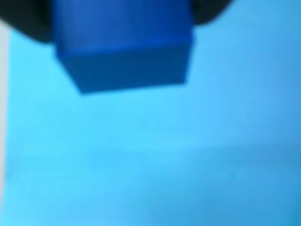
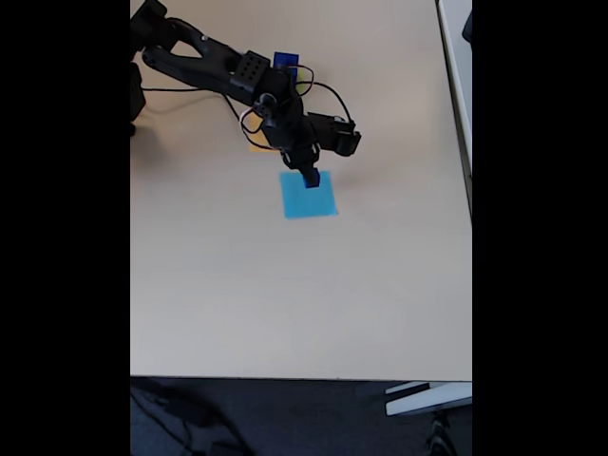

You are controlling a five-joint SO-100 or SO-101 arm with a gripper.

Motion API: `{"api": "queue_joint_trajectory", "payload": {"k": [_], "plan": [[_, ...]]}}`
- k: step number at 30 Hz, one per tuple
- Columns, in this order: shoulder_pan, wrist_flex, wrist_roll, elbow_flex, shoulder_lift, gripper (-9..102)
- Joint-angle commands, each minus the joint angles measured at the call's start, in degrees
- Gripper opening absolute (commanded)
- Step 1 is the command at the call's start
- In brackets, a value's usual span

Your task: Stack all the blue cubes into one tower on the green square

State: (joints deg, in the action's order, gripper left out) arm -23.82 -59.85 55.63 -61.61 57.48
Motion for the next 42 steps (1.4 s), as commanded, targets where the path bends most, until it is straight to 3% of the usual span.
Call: {"api": "queue_joint_trajectory", "payload": {"k": [1, 21, 35, 42], "plan": [[-0.4, 1.1, 1.1, 0.9, 0.5, 8], [-1.2, 2.2, 2.2, 1.0, -2.5, 9], [-0.6, 2.2, 1.6, 0.7, -1.4, 24], [2.0, 2.2, 0.9, 1.0, 3.7, 26]]}}
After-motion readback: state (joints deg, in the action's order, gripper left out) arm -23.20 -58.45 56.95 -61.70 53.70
